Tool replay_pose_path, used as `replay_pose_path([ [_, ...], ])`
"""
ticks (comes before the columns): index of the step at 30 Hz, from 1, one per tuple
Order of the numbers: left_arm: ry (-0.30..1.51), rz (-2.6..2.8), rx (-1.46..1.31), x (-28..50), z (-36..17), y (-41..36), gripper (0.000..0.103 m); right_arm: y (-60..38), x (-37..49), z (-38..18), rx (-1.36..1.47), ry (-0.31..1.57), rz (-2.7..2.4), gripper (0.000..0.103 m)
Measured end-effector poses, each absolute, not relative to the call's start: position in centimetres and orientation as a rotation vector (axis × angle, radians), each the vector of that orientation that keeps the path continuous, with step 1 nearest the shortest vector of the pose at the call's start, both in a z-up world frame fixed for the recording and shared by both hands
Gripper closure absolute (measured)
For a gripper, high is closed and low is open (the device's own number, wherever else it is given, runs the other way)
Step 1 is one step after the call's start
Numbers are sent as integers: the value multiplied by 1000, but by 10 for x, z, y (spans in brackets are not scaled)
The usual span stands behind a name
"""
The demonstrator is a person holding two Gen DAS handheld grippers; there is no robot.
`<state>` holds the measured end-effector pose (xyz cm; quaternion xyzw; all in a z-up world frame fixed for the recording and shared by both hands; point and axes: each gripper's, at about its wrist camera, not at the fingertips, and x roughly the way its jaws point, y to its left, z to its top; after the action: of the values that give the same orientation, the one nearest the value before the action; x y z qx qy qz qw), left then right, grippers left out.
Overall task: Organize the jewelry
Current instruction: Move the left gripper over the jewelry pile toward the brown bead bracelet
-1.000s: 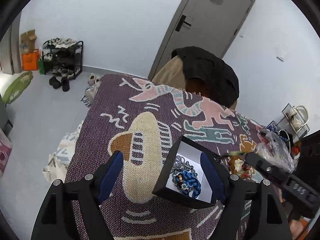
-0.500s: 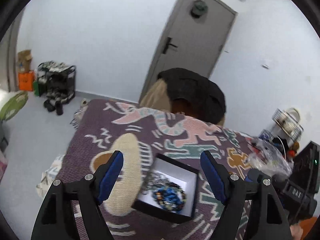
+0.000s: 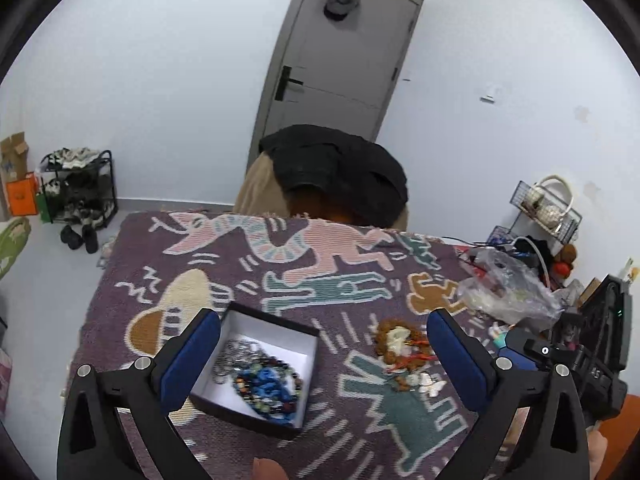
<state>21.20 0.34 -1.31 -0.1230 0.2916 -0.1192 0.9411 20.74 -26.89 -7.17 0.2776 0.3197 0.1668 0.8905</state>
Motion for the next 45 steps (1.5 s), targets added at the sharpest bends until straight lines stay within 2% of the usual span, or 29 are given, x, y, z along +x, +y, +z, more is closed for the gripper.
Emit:
replay_pose_path([
  [10, 555, -271, -269, 213, -3, -22, 0, -321, 197, -85, 641, 651, 270, 0],
  [22, 698, -317, -112, 233, -24, -84, 0, -356, 194, -112, 657, 711, 196, 1],
  [24, 715, -318, -90, 236, -30, -92, 0, -360, 194, -114, 657, 714, 197, 9],
  [25, 717, -317, -73, 238, -34, -97, 0, -362, 194, -117, 660, 722, 202, 17],
  [27, 726, -325, -61, 242, -40, -105, 1, -366, 194, -121, 670, 731, 213, 23],
  [30, 761, -357, -47, 251, -51, -119, 10, -371, 193, -125, 672, 732, 210, 26],
  [32, 783, -377, -19, 256, -58, -131, 15, -375, 193, -128, 682, 738, 213, 35],
  [34, 809, -394, -8, 261, -65, -140, 25, -378, 194, -132, 698, 745, 222, 40],
  [36, 847, -419, -4, 267, -72, -150, 31, -380, 194, -134, 700, 747, 223, 42],
  [45, 945, -483, 42, 291, -101, -194, 42, -391, 198, -143, 738, 760, 226, 47],
])
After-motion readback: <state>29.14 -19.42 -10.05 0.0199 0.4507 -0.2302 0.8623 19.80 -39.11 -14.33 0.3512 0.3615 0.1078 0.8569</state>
